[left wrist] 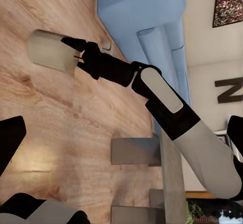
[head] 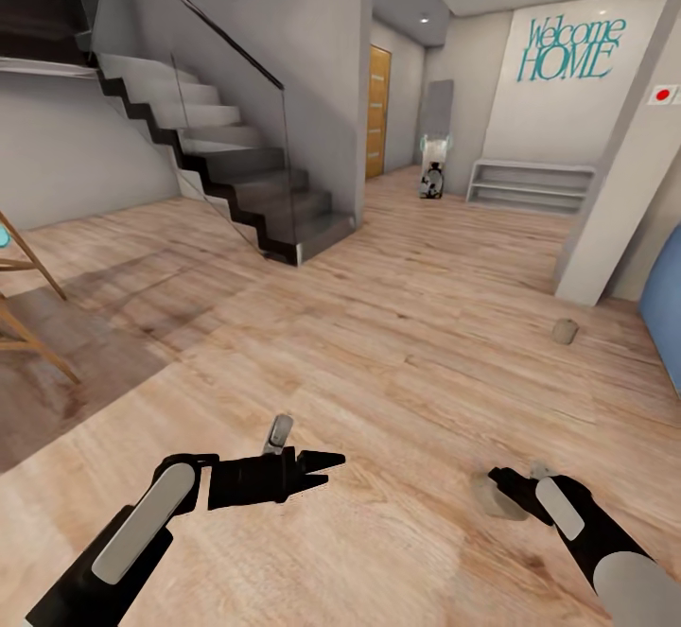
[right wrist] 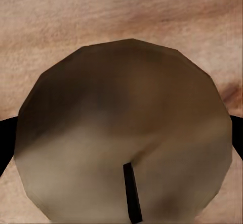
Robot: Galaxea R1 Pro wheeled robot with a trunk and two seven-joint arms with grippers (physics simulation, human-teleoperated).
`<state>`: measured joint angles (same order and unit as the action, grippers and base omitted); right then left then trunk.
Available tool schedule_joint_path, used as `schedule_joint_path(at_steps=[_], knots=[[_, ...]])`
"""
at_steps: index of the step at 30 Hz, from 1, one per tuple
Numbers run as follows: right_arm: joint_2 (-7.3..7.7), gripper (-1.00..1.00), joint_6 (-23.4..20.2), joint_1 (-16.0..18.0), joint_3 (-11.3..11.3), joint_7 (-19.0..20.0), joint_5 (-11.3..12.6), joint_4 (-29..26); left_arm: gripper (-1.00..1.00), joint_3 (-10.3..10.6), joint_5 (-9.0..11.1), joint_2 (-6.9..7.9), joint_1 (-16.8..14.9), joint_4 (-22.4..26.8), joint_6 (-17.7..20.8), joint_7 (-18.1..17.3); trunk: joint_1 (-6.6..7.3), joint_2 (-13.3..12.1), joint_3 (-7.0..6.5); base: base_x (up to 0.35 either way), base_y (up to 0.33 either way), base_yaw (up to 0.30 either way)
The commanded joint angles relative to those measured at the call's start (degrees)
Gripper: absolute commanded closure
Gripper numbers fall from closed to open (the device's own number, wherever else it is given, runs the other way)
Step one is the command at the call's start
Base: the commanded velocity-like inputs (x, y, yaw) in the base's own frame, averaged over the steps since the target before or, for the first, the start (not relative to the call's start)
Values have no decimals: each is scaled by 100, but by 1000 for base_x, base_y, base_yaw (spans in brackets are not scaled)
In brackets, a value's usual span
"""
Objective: Place each of the two pumpkins and all three candles from the living room inside a cabinet in the living room (use any cabinet), then make sure every cabinet is closed, and position the cauldron so it is next to a table in the living room.
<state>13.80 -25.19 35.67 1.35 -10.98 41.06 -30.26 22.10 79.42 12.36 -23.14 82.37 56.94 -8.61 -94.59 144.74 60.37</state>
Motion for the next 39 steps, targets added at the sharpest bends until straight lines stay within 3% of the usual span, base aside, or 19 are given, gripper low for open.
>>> schedule_joint_path(at_steps=[1, 20, 39], knots=[[0, 100, -21, 1, 5, -44, 60, -15, -100, 5, -55, 4, -5, -1, 2, -58, -2, 2, 5, 326, 0, 0], [0, 100, -21, 1, 6, -52, 60, -18, -100, 5, -55, 4, -4, -1, 6, -57, -2, 2, 5, 330, 0, -32], [0, 100, -21, 1, 6, -53, 60, -15, -100, 5, -56, 4, -4, -1, 7, -58, -2, 2, 5, 336, 0, -255]])
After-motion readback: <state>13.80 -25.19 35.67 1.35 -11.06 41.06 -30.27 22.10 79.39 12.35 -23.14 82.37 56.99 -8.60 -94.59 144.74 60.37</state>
